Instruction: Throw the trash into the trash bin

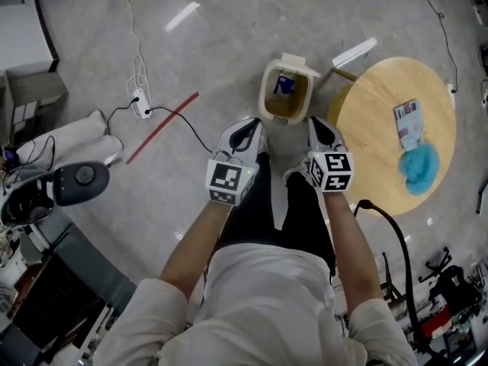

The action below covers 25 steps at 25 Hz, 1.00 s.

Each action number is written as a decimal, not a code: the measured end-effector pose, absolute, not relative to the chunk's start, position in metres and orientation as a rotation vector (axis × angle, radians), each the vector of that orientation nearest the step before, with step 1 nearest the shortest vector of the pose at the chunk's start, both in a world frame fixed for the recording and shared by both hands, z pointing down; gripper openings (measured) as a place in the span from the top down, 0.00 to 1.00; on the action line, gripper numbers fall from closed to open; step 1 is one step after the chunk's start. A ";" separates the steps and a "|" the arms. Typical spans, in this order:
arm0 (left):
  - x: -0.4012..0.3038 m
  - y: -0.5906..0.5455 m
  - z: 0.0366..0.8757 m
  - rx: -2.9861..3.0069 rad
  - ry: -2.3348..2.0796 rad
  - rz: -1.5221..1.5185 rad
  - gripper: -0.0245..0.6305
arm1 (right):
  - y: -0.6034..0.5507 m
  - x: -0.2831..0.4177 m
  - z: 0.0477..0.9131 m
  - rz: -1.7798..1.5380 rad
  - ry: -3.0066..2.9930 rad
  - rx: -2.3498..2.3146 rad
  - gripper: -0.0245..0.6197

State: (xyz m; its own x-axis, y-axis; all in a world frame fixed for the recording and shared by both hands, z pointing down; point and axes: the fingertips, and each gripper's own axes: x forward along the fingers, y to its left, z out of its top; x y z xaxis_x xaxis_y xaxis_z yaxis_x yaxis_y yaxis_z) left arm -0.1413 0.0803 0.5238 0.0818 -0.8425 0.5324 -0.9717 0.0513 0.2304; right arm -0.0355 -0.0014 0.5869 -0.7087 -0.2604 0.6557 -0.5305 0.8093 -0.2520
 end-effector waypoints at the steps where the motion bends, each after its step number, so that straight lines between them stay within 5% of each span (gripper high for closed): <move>1: -0.141 0.080 0.517 1.824 -1.790 0.304 0.96 | -0.002 -0.033 0.578 0.568 -2.382 0.584 0.96; 25: -0.117 0.082 0.417 1.954 -1.803 0.328 0.96 | -0.002 0.014 0.441 0.552 -2.565 0.726 0.96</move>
